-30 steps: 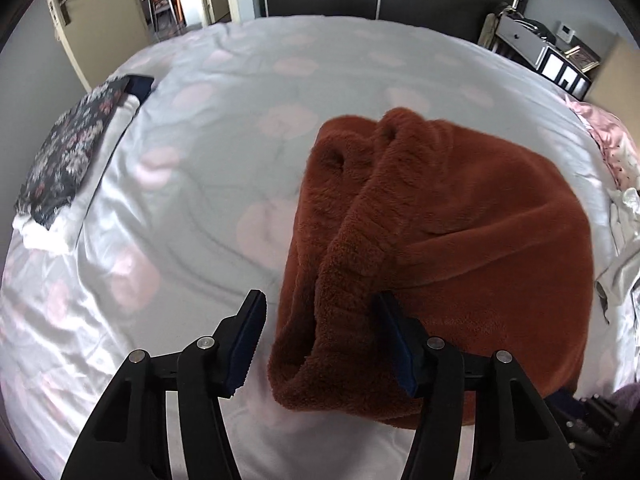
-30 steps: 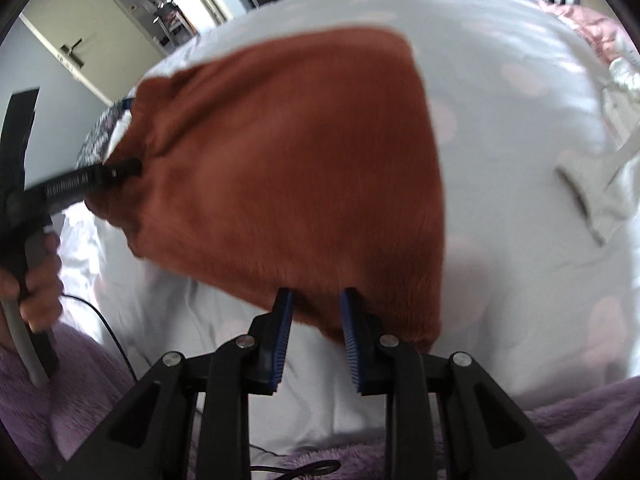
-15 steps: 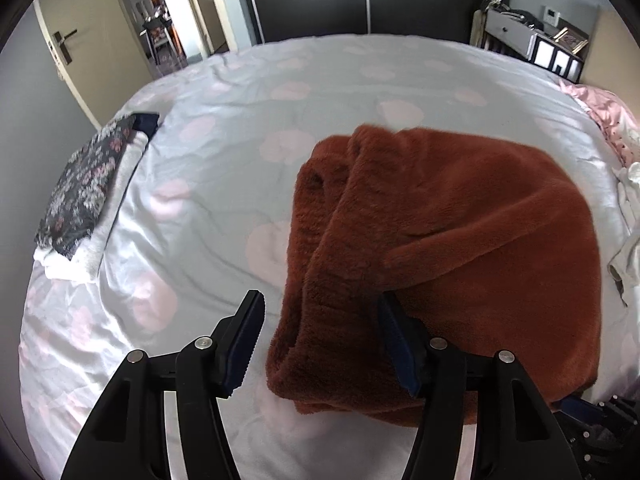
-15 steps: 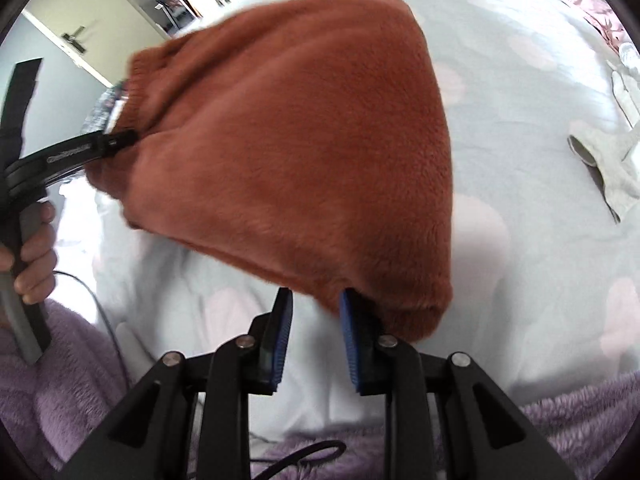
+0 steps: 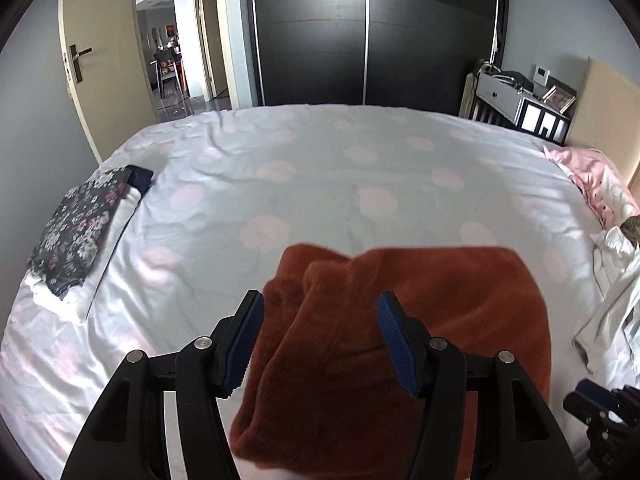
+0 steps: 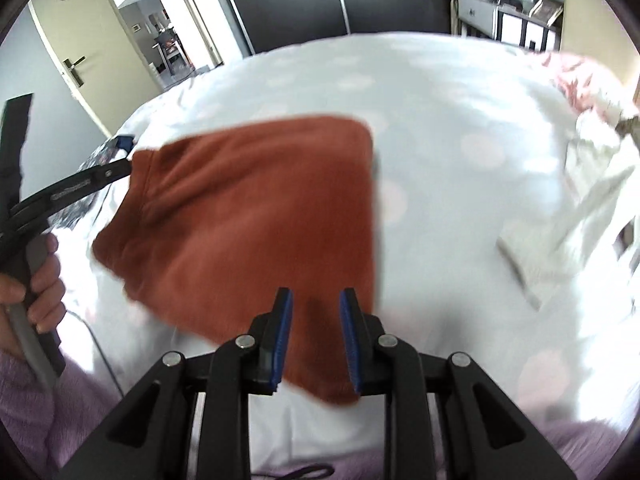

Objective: Fold clothes
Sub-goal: 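Grasp the folded edge of the rust-red trousers with the left gripper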

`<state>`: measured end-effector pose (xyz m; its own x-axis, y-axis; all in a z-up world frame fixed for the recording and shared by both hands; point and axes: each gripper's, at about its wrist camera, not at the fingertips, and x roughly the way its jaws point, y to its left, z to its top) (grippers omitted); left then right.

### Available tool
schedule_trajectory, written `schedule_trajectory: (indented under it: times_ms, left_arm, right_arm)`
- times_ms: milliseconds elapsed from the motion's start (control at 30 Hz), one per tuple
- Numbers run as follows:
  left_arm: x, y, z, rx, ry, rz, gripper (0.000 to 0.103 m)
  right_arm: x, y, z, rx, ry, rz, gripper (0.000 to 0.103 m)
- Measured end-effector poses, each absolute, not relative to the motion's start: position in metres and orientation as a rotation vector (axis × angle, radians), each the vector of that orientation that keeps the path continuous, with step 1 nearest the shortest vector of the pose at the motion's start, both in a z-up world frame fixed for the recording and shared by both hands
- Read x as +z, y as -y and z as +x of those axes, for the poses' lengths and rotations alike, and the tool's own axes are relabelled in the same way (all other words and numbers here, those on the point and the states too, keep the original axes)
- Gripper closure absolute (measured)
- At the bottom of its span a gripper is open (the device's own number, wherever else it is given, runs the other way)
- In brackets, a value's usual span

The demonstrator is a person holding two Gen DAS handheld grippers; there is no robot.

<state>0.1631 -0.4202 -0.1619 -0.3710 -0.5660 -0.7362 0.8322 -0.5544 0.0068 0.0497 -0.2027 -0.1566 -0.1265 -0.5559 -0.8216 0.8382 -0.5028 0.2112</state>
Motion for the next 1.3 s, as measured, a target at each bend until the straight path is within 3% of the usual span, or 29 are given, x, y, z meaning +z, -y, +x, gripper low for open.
schedule_trajectory:
  times_ms: [200, 800, 1000, 1300]
  left_arm:
    - [-0.186, 0.430, 0.149, -1.921, -0.458, 0.979, 0.043]
    - [-0.249, 0.491, 0.189, -1.753, -0.937, 0.955, 0.035]
    - [-0.244, 0.485, 0.197, -1.754, -0.993, 0.913, 0.035]
    - [-0.188, 0.438, 0.212, -1.873, -0.848, 0.838, 0.035]
  right_arm:
    - [-0.179, 0.244, 0.036, -1.838, -0.411, 1.082, 0.080]
    - [-0.222, 0.245, 0.018, -1.695, -0.309, 1.157, 0.078]
    - [-0.222, 0.242, 0.018, -1.694, -0.292, 1.154, 0.078]
    - [-0.217, 0.230, 0.015, -1.721, -0.198, 1.170, 0.078]
